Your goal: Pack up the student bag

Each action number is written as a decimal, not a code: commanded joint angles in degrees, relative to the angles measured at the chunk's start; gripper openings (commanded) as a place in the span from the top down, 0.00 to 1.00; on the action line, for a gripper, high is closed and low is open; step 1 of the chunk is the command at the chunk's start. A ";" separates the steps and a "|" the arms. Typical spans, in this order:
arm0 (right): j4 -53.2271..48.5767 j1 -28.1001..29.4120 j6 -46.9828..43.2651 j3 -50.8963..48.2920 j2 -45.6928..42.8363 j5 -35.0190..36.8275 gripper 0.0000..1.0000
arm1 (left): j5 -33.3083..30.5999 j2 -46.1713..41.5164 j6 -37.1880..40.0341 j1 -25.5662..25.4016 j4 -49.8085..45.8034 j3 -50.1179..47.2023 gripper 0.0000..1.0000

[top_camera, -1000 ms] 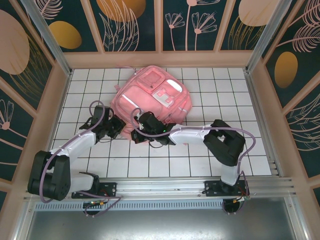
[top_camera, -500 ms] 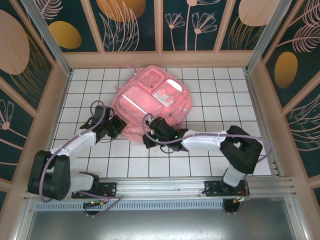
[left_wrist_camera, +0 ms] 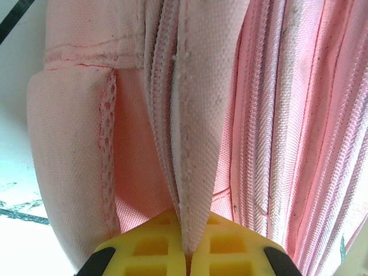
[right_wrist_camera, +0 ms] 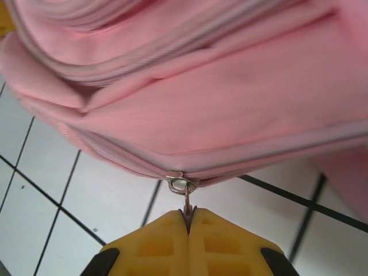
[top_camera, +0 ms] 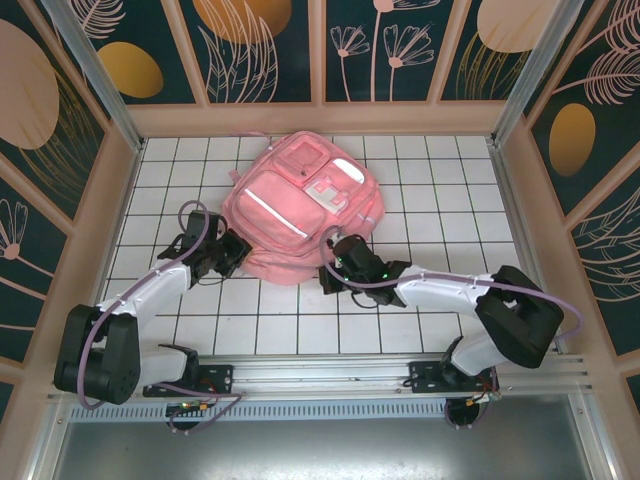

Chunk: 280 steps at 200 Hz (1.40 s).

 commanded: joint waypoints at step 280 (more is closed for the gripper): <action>-10.68 -13.21 -4.60 -4.91 -20.57 10.52 0.37 | -0.94 -10.64 3.38 -10.72 0.60 -1.64 0.94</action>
